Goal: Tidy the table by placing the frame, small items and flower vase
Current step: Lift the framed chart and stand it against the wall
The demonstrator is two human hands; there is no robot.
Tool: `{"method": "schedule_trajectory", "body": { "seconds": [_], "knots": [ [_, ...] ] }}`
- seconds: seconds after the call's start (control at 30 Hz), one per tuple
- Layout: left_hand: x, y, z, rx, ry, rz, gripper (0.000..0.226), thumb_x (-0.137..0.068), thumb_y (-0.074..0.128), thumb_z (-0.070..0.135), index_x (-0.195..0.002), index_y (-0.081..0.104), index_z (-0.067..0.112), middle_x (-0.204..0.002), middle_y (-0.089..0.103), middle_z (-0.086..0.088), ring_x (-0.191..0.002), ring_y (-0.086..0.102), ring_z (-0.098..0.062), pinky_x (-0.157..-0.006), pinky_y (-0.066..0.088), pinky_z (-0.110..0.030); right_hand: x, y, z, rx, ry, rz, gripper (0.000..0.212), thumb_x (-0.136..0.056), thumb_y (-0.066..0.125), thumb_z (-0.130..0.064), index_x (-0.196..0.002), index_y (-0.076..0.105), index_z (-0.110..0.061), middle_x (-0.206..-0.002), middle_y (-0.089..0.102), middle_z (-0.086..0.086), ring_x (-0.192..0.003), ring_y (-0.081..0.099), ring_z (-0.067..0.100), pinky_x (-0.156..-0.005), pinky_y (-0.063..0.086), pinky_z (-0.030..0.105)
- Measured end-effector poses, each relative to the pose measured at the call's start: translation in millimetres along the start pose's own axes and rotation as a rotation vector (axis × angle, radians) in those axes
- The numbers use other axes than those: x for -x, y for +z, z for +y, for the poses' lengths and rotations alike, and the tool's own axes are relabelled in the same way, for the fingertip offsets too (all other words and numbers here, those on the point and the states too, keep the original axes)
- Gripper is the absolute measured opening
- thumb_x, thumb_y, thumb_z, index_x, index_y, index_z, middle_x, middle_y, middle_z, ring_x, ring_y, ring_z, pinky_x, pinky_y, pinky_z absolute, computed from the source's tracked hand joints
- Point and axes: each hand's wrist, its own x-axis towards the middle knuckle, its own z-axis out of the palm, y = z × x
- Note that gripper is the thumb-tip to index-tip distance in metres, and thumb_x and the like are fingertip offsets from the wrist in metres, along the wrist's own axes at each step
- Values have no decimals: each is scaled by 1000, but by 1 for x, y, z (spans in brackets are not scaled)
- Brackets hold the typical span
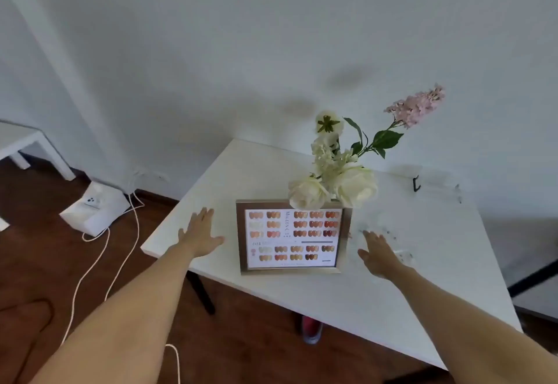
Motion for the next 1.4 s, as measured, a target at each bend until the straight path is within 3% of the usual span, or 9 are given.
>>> {"method": "schedule_trajectory", "body": {
  "seconds": [0.23,0.43,0.6,0.7,0.87,0.97,1.1,1.27,1.4],
  "knots": [
    [6,41,8,307,76,-42,70,-89,59,31,-147,21,23,-157,23,-3,-144,24,-23,-118,22,-40,1,32,-31,-343,37,124,47,-95,49,-15,-140,37,-9,-136,54,16,-122,52,36,-99,43,42],
    [4,57,22,471,48,56,37,-93,52,24,-129,48,21,-134,58,-4,-125,53,-23,-101,41,-34,-2,41,-43,-493,128,258,29,-98,41,-30,-119,50,-12,-114,70,11,-99,65,34,-76,46,37],
    [3,57,24,455,-8,154,25,-94,51,20,-119,51,15,-123,63,-8,-113,59,-26,-93,46,-34,-5,43,-51,-480,147,314,19,-94,50,-15,-111,56,-10,-104,70,13,-82,62,28,-62,46,28],
    [4,50,14,434,-41,173,28,-94,51,19,-121,50,13,-125,61,-10,-115,58,-28,-96,47,-37,-4,46,-62,-490,123,306,16,-91,52,-9,-104,61,-10,-99,70,11,-72,53,19,-49,32,15],
    [-6,27,-24,422,-61,195,30,-94,50,18,-123,50,11,-125,61,-12,-116,57,-30,-97,45,-39,-7,55,-103,-511,78,256,15,-93,49,-9,-103,60,-11,-96,68,9,-79,56,20,-59,42,18],
    [-21,7,-53,414,-58,194,31,-94,51,18,-124,50,11,-124,61,-12,-116,57,-30,-97,44,-40,-15,60,-136,-529,61,258,12,-93,51,-11,-102,60,-11,-90,66,4,-64,51,8,-51,32,11],
    [-54,-24,-92,433,-49,190,29,-92,52,16,-121,53,15,-118,64,-11,-112,58,-30,-93,45,-39,-36,63,-185,-591,48,248,14,-92,49,-8,-101,59,-9,-85,63,3,-62,52,6,-48,34,12],
    [-108,-67,-132,438,16,199,24,-92,53,15,-115,57,13,-111,67,-9,-105,62,-28,-87,46,-34,-69,62,-247,-597,47,275,15,-91,49,-8,-102,60,-10,-91,67,6,-73,58,18,-51,39,14],
    [-152,-101,-149,397,59,216,24,-93,52,15,-116,54,8,-112,66,-16,-101,64,-34,-90,49,-43,-95,56,-290,-605,79,301,12,-93,49,-12,-102,58,-14,-86,61,-2,-64,54,6,-47,36,11]
  ]
}}
